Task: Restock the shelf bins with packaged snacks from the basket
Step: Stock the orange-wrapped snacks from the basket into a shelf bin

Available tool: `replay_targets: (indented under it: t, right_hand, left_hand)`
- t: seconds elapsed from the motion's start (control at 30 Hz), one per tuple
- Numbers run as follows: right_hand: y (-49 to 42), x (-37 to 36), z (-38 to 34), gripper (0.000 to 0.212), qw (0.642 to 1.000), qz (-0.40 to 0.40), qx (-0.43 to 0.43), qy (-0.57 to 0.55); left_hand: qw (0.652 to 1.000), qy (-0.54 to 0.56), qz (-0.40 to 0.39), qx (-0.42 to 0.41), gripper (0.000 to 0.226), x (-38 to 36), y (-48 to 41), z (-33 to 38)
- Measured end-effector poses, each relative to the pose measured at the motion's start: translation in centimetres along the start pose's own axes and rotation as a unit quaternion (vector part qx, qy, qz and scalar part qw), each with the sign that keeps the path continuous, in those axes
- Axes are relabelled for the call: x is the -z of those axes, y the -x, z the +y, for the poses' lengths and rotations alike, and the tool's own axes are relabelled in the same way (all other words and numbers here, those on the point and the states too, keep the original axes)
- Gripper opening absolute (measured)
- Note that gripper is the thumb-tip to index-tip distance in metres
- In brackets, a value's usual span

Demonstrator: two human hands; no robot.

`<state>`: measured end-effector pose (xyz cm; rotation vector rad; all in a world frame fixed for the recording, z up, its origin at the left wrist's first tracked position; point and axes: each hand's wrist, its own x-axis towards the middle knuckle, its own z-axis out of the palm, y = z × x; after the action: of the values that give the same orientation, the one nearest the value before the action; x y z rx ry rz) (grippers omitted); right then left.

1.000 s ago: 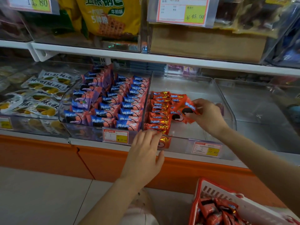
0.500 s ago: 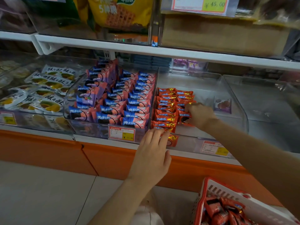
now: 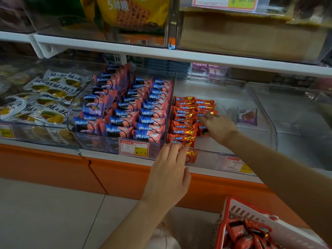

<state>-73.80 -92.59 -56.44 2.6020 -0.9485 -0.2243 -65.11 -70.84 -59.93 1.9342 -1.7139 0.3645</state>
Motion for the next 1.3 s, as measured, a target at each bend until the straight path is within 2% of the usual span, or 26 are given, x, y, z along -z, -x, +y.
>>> replay_targets:
  t: [0.3,0.47,0.6,0.73,0.83,1.0,1.2,1.3]
  right_hand:
    - [0.0,0.2,0.3,0.044,0.985,-0.008,-0.057,-0.163]
    - [-0.5,0.4,-0.3,0.037,0.979,0.003,-0.071,-0.193]
    - [-0.5,0.2,-0.6,0.039,0.974,0.004,-0.069,-0.214]
    - [0.0,0.3,-0.1,0.053,0.971,0.008,-0.073,-0.228]
    - [1.0,0.8,0.0,0.045,0.962,0.047,-0.083,-0.255]
    - [4.9,2.0,0.0,0.027,0.932,0.113,-0.084,-0.335]
    - [13.2,1.3,-0.4,0.038,0.936,0.081,-0.025,-0.340]
    - [16.6,-0.5,0.4,0.041,0.940,0.122,-0.006,-0.320]
  left_hand:
    - [1.000,-0.004,0.000,0.003,0.056,-0.1,0.0,0.0]
    - [1.000,0.000,-0.010,0.002,0.055,0.0,0.0,0.0]
    - [1.000,0.001,-0.016,0.001,0.053,0.1,0.0,-0.1]
    - [1.000,0.001,-0.019,0.002,0.057,0.2,0.0,0.0]
    - [1.000,-0.005,-0.020,0.001,0.058,0.3,0.1,0.1]
    - [0.999,-0.020,-0.038,0.010,0.063,0.5,0.1,0.4]
    - [0.993,-0.113,-0.040,0.013,0.066,0.7,-0.2,1.7]
    - [0.989,-0.133,-0.056,0.035,0.074,0.4,0.2,2.8]
